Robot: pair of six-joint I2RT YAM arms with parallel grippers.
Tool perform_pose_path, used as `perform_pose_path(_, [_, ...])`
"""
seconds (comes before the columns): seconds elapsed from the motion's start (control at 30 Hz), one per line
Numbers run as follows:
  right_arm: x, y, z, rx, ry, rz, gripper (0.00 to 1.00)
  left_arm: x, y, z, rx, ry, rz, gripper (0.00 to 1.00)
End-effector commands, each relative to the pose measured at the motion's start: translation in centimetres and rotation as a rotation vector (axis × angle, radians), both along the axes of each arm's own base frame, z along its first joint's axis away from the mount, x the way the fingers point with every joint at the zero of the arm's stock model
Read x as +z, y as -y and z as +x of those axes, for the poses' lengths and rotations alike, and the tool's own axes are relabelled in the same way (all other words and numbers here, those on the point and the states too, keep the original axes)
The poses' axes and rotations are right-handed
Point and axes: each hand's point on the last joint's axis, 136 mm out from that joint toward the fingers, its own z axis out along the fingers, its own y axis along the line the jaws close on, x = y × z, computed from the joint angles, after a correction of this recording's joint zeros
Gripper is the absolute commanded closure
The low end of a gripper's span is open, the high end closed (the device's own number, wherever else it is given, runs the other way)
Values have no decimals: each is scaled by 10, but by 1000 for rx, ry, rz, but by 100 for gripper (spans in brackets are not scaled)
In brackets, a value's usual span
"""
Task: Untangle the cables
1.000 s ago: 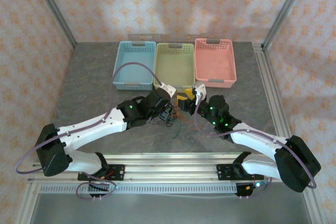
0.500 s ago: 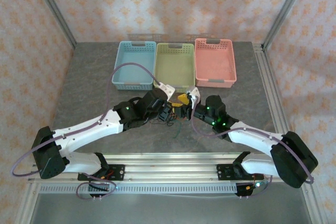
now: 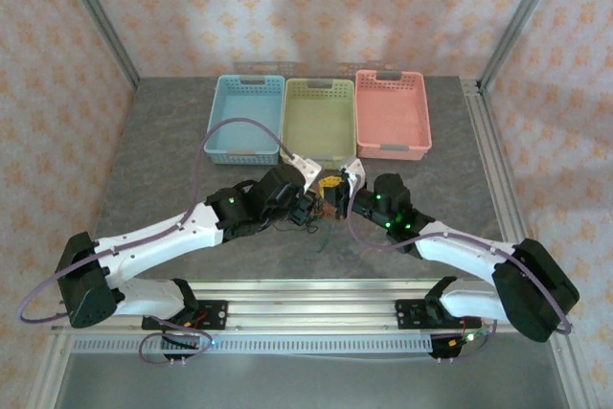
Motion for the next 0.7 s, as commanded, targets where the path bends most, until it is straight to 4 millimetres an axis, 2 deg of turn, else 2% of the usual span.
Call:
perform_pose_path(0.0, [24, 10, 7, -77, 72, 36, 100, 10, 2, -1, -11, 30, -27, 100])
perform_pose_path(0.2, [29, 33, 20, -228, 91, 36, 100, 7, 2, 0, 0, 17, -26, 97])
perform_pose_path(0.37, [32, 35, 19, -235, 104, 50, 100, 3, 7, -1, -15, -3, -29, 81])
perform_pose_path(0.57, [31, 34, 19, -233, 102, 50, 100, 2, 8, -2, -20, -10, -33, 76])
perform_pose_path(0.67, [32, 34, 18, -229, 104, 53, 100, 0, 8, -1, -15, -11, -26, 71])
